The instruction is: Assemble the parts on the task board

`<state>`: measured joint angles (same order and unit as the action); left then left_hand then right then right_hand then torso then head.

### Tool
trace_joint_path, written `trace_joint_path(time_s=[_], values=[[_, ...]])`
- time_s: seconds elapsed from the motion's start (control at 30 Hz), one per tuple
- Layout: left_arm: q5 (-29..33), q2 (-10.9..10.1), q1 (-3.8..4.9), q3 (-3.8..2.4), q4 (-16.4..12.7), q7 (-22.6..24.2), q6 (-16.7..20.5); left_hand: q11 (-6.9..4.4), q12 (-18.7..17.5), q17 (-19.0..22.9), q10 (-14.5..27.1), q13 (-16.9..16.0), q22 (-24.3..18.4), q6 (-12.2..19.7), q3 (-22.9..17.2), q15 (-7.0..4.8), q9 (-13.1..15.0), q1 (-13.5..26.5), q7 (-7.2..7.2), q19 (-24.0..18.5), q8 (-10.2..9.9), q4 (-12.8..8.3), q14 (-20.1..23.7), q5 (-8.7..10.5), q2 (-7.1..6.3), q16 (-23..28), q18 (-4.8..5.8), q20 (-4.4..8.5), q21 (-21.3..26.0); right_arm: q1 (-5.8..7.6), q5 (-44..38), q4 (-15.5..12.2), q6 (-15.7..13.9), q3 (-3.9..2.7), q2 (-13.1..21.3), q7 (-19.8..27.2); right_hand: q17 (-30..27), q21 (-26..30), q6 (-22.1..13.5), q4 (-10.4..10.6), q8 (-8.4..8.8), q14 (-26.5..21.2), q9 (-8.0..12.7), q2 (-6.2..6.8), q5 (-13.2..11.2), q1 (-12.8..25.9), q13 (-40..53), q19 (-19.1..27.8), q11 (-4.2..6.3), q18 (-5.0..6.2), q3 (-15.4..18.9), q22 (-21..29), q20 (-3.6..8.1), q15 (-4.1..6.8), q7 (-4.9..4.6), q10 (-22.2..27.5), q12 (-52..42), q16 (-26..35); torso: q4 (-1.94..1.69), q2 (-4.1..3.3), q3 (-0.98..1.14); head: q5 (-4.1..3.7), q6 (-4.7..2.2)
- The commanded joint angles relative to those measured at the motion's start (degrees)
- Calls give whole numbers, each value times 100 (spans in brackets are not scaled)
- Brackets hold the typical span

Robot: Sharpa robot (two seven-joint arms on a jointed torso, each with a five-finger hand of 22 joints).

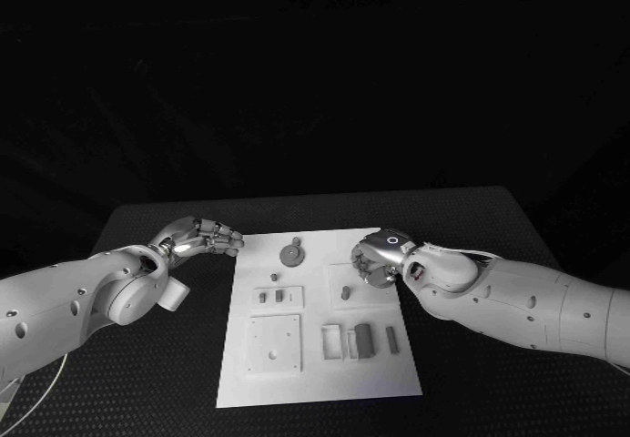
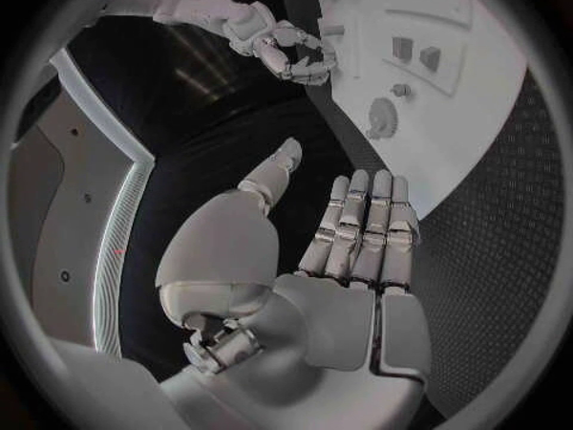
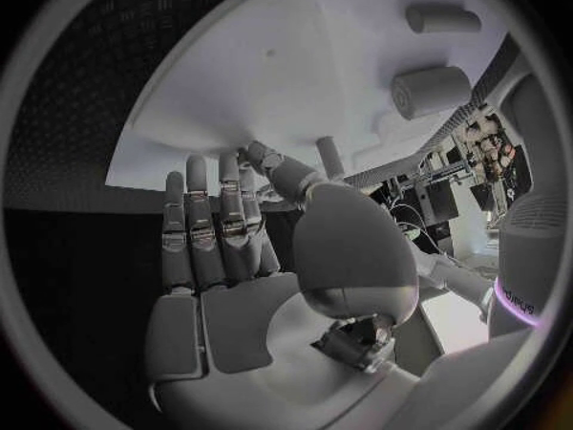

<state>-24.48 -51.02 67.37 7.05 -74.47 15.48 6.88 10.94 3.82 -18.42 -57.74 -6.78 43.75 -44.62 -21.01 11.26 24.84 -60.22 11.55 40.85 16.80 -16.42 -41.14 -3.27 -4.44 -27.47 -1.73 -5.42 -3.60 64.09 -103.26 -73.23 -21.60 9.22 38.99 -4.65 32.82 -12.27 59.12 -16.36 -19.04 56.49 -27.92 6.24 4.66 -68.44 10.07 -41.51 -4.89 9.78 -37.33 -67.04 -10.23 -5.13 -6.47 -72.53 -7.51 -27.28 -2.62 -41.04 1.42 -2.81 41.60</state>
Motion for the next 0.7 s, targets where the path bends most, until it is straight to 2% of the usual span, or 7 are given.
trace_joint_path(time_s=[0.03, 0.43, 0.7], values=[[-21, 1, 5, -3, -11, 60, -56, -7, 8, 7, 32, 8, -6, 49, 27, 22, -7, 44, 67, -16, -13, -5, 15, 30, 1, 28, -4, -25, -25, -223, -121, 88, 908, 157, 26, -172, 38, 38, 77, -30, -46, 76, -35, -63, -8, -15, 59, -84, 18, 112, -4, -16, 6, 32, 23, -84, -28, -43, -3, 2, -2, -2, 7], [-21, 5, 5, -3, -5, 42, -69, -8, 10, 6, 31, 11, -11, 50, 25, 22, -6, 38, 67, -15, -13, -7, 12, 30, 1, 29, -8, -26, -26, -226, -159, 106, 879, 156, 0, -253, 92, 58, 135, -31, -72, 164, -64, -90, -8, -8, 87, -191, 53, 148, 0, -35, 9, 68, 45, -160, -45, -49, -1, -2, 0, -13, 24], [-30, 4, 5, -3, -11, -28, -129, -6, 9, 6, 34, 15, -16, 55, 27, 24, -7, 38, 68, -17, -14, -8, 14, 30, -3, 33, -10, -28, -26, -226, -171, 118, 1324, 156, -31, -265, 99, 65, 140, -32, -74, 170, -68, -97, -7, -9, 90, -203, 56, 152, 0, -38, 8, 74, 48, -166, -44, -44, -4, 1, -2, -17, 44]])
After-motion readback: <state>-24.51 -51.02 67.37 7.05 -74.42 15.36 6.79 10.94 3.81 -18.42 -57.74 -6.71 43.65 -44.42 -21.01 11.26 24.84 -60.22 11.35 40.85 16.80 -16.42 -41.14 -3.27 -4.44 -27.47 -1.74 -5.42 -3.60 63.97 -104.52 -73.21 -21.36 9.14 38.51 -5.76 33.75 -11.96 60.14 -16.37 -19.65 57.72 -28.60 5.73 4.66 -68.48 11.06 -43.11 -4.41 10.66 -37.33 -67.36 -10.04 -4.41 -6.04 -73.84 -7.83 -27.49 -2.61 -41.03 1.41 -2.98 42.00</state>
